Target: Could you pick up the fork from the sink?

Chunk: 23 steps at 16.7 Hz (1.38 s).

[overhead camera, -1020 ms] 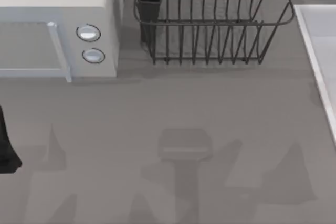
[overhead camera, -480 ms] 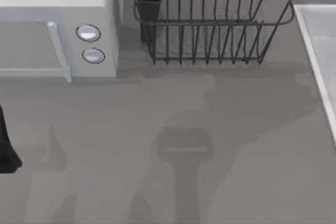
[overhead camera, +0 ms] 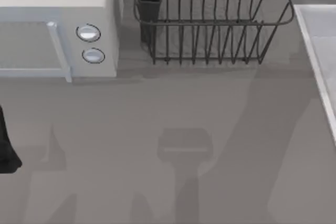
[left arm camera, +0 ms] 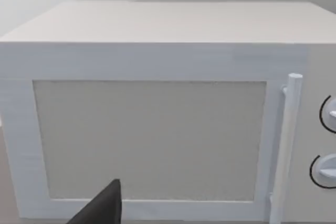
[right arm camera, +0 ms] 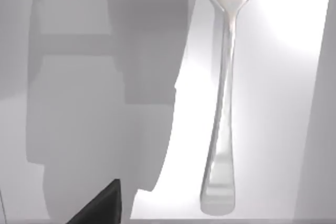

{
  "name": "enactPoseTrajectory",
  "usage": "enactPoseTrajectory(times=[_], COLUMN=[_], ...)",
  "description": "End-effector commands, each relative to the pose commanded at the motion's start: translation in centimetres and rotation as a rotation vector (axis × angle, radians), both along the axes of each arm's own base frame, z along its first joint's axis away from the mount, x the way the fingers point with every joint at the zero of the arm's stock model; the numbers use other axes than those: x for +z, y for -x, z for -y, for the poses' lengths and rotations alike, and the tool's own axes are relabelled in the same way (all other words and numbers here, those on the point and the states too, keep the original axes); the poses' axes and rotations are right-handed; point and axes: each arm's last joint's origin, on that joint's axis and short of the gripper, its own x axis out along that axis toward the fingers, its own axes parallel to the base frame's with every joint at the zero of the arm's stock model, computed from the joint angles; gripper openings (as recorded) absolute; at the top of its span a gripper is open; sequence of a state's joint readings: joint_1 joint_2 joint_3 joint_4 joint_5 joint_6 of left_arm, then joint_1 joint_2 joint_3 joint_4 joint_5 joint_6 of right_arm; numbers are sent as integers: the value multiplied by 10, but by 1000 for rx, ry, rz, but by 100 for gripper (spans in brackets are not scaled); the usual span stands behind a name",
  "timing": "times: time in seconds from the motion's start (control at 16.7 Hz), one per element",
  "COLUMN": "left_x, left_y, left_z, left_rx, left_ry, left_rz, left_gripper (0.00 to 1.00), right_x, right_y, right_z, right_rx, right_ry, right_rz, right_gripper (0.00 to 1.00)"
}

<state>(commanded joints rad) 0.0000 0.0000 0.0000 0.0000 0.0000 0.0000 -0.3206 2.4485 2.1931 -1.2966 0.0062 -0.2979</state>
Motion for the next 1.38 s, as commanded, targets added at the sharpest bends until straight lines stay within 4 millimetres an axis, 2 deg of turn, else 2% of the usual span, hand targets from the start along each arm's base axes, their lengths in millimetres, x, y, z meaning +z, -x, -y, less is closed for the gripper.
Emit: enactPoseTrajectory(times=[0.54,0.72,1.08,1.2,1.38], left_x=[0,0,0,0,0], left_y=[0,0,0,0,0], left_z=[0,0,0,0,0], left_rx=[0,0,0,0,0], left_ry=[0,0,0,0,0], left_rz=[0,0,0,0,0], left_gripper=[100,100,100,100,100], right_x=[-14,-46,-136,-153,-155], right_y=[-4,-7,-6,-3,-2], right_z=[0,2,3,3,3], right_rx=[5,4,1,0,0], right_ry=[-7,-7,-3,-6,-6], right_rz=[-21,-22,-8,-17,-18], right_gripper=[100,100,100,100,100])
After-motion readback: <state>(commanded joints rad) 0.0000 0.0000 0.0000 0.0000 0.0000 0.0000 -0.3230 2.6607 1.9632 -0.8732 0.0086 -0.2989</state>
